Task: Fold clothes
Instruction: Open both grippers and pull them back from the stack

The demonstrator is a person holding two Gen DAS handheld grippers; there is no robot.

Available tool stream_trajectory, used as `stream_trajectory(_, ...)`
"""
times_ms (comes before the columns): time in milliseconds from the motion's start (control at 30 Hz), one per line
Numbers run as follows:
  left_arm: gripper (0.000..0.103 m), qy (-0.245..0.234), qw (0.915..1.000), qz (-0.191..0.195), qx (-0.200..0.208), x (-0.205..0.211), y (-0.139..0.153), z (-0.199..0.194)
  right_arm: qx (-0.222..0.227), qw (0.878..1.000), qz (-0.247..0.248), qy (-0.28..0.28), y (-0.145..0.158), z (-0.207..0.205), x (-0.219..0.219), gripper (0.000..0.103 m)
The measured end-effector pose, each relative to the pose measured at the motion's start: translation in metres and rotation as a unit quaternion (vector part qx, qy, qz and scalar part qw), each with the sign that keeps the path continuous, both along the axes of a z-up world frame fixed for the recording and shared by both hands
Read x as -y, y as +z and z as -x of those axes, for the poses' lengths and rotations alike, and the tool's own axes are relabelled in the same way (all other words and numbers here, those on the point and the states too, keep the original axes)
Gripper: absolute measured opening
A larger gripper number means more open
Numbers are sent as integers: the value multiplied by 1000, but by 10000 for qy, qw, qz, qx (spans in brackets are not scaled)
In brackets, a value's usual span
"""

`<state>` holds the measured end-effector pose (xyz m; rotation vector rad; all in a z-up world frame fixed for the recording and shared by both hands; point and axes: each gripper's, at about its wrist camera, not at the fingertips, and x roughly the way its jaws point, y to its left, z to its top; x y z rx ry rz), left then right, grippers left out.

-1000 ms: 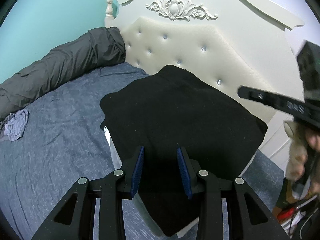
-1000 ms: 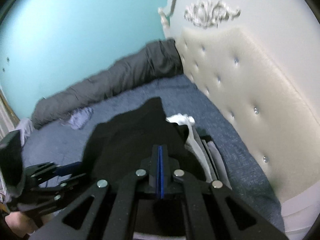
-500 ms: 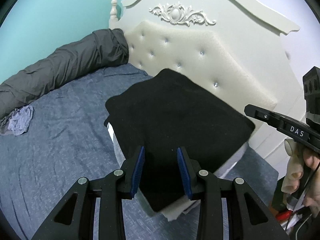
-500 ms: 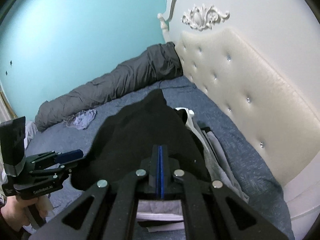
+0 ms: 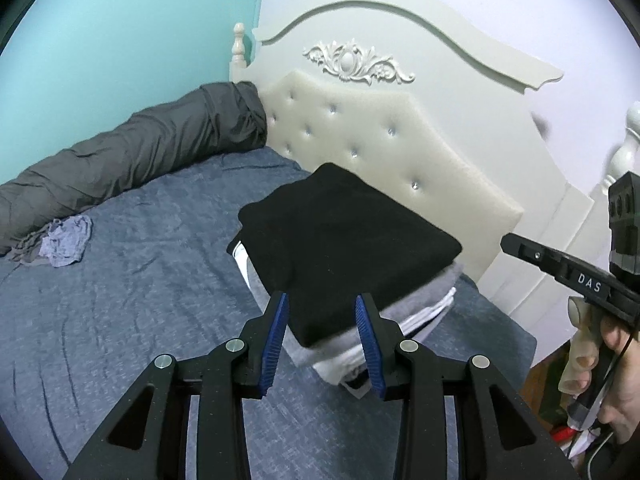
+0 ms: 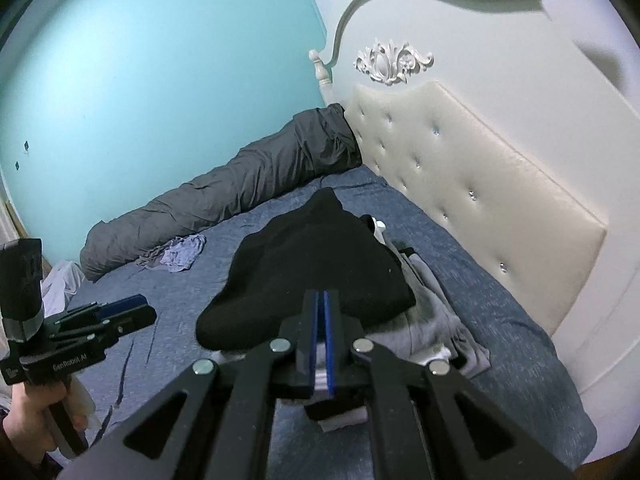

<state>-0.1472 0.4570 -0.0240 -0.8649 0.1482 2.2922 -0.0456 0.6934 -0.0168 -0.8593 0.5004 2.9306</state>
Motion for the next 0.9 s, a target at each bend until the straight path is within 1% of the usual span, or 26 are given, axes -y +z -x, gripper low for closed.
stream_trajectory(133, 40, 4, 9999, -52, -102, 12, 15, -21, -40, 10000, 58, -42, 7, -22, 10, 9)
stream_trajectory(233, 44, 52, 9998, -117, -153, 21, 24, -36, -57, 10000, 8, -24, 15, -38, 22, 14)
stream_trajectory(567, 46, 82, 9994, -243, -246, 47, 46, -81, -144, 9997, -204, 34, 38, -87, 58, 29)
stream_trajectory(600, 47, 84, 9993, -252, -271, 49, 48, -85, -141, 9996, -237, 28, 40, -92, 61, 34)
stream_trajectory(633, 47, 89, 9992, -266, -300, 52, 51, -89, -151, 9996, -258, 16, 42, -96, 63, 35)
stream_trajectory(767, 51, 109, 9986, -337, -383, 65, 61, -105, -173, 9995, -265, -34, 47, -114, 73, 40)
stream_trajectory(900, 52, 103, 9983, -373, -436, 75, 67, -120, -210, 9993, -292, -86, 52, -132, 84, 44)
